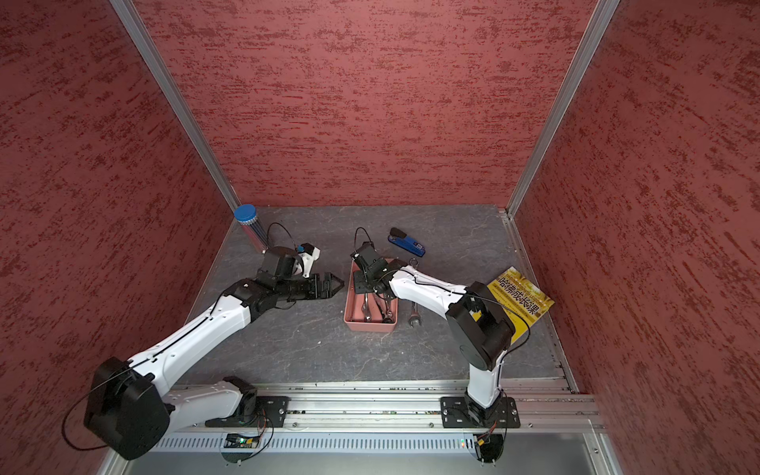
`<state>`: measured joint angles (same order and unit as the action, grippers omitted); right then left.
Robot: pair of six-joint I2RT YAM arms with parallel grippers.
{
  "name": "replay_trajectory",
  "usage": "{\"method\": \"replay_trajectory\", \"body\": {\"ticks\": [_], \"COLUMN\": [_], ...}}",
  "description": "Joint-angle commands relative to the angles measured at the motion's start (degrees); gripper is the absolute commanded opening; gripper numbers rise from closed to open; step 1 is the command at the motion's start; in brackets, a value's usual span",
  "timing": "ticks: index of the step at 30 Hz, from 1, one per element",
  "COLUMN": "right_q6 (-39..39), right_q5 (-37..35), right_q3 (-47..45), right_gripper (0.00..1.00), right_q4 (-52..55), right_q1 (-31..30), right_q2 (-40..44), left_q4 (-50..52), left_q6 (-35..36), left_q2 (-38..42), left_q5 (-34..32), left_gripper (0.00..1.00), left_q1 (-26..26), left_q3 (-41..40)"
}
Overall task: Take out the wrench from the storage box
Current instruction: Pick up the wrench from the storage box.
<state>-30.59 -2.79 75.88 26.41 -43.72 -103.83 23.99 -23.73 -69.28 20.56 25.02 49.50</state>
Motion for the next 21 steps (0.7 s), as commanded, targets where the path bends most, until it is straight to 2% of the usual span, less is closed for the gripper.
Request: {"method": "replay_trajectory", "body": {"ticks": [1,8,13,17,21], "right_q6": [0.4,4.2,10.0,16.4,19.6], "right_q5": [0.9,7.1,14.9,17.5,19.9], "right_q3": [2.3,1.8,-1.9,-4.9,-8.3], "right_gripper": [0.0,0.0,0.0,0.0,0.0], "right_q4": [1.1,8.8,14.9,18.9,17.6], "right_q1": [0.6,8.3,18.4,25.8,31.9], "right_q2": [7.0,16.1,23.7,25.7,24.6], "left_q4": [-0.7,-3.1,-4.4,-5.3,-5.3], "left_q6": [-0.1,-1.9,-2.3,-2.5,-2.4], "left_q2": [0.6,-1.0,-5.3,-7.9,-9.5], "left_q5": [0.5,0.3,-0.6,-0.7,-0.7], "left_gripper": [1.0,1.0,1.0,1.0,1.0], "left_q1": [-0.2,2.7,6.0,7.2,7.8], "left_q3": [0.6,3.1,6.2,7.8,8.9]}}
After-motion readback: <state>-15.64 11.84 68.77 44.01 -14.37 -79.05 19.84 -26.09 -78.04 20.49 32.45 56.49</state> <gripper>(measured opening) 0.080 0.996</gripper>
